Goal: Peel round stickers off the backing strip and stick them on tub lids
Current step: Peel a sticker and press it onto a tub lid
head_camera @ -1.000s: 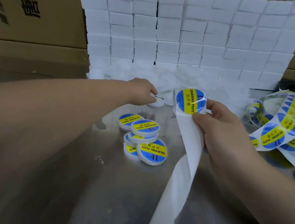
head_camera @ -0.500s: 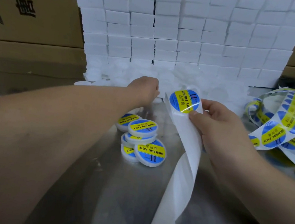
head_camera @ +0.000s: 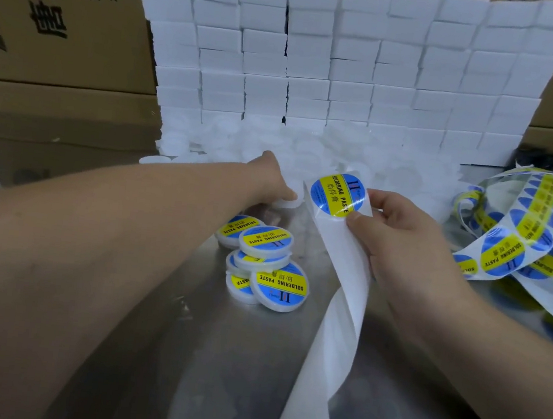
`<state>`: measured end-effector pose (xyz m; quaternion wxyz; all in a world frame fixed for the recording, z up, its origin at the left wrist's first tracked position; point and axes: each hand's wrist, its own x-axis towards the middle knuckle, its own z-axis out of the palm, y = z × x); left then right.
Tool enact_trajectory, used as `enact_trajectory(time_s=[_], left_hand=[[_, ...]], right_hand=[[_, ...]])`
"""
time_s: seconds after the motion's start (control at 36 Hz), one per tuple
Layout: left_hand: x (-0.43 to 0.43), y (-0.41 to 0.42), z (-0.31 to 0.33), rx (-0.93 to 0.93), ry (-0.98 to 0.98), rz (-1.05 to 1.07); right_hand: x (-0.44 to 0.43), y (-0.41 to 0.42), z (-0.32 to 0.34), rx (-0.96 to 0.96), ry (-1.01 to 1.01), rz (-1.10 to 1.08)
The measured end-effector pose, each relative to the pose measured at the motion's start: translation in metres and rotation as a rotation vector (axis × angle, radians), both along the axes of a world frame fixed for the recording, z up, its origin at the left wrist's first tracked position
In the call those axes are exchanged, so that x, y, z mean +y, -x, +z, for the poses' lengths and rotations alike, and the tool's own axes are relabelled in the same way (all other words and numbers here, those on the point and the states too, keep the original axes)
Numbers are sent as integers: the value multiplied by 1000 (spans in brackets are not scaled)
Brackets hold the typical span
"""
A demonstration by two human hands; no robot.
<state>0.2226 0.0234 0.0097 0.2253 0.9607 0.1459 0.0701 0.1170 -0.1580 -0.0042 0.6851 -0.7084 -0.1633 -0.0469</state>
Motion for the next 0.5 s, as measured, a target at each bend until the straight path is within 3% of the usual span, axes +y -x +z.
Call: enact_trajectory(time_s=[0.25,0.47,0.5], left_hand=[[9,2,10,-163,69,99],[-3,25,37,-426,283,139],[-8,32,42,-487,452,139]], right_hand=[[0,-1,0,-1,28,-12],[0,1,1,-14,52,-12],[0,1,1,-9,52,-6]])
